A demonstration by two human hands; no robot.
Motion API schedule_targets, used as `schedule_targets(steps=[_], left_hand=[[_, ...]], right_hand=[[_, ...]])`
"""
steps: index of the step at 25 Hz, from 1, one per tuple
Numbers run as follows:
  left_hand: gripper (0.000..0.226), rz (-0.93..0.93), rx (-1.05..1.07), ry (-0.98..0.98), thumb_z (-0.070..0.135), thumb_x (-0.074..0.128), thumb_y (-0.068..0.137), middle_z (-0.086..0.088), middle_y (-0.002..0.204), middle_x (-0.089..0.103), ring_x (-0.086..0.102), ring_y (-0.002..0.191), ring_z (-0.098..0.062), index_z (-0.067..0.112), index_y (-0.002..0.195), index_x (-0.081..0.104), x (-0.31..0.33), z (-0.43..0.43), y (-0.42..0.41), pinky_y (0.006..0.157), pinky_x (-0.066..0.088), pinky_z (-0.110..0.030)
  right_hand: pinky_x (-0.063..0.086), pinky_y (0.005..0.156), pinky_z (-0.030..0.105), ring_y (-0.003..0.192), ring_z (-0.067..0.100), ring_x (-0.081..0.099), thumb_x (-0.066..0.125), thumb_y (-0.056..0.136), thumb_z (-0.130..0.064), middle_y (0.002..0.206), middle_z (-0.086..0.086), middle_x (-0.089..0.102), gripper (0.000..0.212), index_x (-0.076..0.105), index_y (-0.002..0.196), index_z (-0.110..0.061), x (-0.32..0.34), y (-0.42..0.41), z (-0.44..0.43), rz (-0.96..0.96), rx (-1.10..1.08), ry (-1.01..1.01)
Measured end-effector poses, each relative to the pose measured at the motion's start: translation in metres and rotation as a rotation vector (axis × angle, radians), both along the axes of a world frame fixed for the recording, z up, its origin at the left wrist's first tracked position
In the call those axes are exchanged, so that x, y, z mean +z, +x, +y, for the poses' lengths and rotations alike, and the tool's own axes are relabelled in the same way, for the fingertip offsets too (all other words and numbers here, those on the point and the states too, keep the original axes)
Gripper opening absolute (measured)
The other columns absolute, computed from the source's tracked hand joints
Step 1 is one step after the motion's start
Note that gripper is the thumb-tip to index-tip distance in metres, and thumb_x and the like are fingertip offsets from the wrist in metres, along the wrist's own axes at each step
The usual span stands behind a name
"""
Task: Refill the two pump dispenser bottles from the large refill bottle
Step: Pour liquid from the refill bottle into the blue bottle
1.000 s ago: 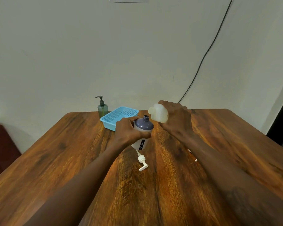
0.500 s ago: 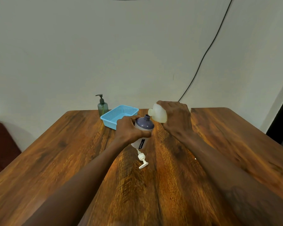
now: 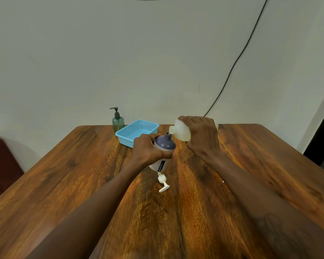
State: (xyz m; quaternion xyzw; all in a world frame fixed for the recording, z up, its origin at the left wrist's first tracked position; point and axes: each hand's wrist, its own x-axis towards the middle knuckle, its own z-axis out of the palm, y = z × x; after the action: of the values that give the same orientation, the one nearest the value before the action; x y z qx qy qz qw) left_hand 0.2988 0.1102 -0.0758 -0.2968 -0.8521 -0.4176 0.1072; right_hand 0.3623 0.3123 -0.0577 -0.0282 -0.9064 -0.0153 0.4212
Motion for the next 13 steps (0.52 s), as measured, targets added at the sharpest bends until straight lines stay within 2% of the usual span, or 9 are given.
schedule_targets(steps=[13], left_hand=[[0.061,-0.014,-0.020,0.011,0.040,0.095,0.057,0.010,0.096,0.069,0.066,0.089,-0.010,0.025,0.111,0.073,-0.0016,-0.0025,0.0014,0.076,0.059,-0.027]], right_hand=[[0.049,0.093,0.048,0.105,0.032,0.067,0.094,0.055,-0.020,0.121,0.007,0.072,0.082,0.064,0.132,-0.020,0.0027,0.0049,-0.0020,-0.006,-0.002,0.005]])
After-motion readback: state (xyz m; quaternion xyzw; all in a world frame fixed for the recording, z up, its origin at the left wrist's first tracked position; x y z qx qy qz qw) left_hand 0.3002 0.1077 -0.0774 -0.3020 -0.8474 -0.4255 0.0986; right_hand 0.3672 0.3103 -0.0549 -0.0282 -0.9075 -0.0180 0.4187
